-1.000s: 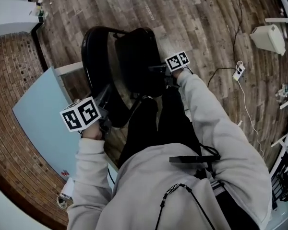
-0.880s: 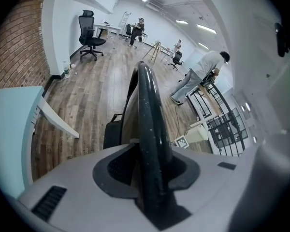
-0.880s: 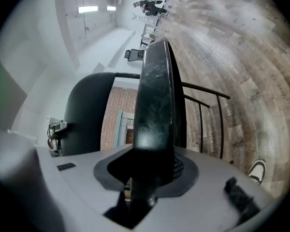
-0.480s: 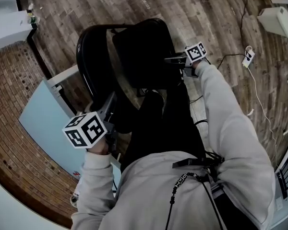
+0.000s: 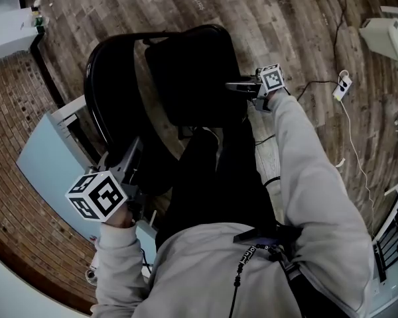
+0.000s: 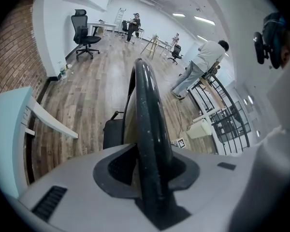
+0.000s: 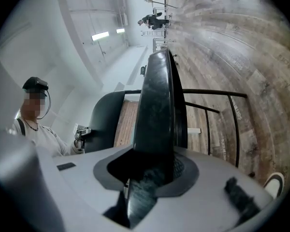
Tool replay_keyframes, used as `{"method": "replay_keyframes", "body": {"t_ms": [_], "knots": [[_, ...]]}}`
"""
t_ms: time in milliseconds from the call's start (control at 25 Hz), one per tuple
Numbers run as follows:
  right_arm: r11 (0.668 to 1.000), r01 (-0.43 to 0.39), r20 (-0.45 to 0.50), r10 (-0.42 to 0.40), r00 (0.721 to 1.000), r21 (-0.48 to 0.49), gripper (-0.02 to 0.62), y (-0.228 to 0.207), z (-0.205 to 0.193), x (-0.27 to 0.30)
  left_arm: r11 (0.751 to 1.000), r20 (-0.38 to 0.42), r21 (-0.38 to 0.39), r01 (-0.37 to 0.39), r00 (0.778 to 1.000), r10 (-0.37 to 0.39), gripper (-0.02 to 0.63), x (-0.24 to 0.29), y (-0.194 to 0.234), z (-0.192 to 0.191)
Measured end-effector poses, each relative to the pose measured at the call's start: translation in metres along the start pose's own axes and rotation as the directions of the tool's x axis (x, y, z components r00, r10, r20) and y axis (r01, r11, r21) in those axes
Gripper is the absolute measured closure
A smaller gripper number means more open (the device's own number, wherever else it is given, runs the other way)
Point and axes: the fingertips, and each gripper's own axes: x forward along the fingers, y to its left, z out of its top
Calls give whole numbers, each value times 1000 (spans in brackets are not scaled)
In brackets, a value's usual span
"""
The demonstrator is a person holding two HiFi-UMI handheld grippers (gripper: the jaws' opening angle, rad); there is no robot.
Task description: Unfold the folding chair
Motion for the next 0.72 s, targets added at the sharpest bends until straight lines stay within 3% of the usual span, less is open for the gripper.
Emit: {"method": "replay_keyframes", "body": {"t_ms": [160,320,480,600,720], "knots": [[1000,-27,1,27,1000,5,472,-2,0,12,1000,4,-4,-8,1000,8,482,-7,25,0],[1000,-13,-3,13,1000,27,474,-10,-2,23,986,48,130,-105,994,99,508,-17,48,8],[1000,-8,4,8,1000,27,474,-17,-4,31,994,51,57,-95,994,92,520,-20,74,8],[999,-17,-1,17,1000,36,472,-28,-7,41,979,51,119,-168,985,163,540,-25,99,10],[997,-59,5,59,998,47,474,-38,-10,42,976,39,135,-169,986,165,543,-25,113,10]]}}
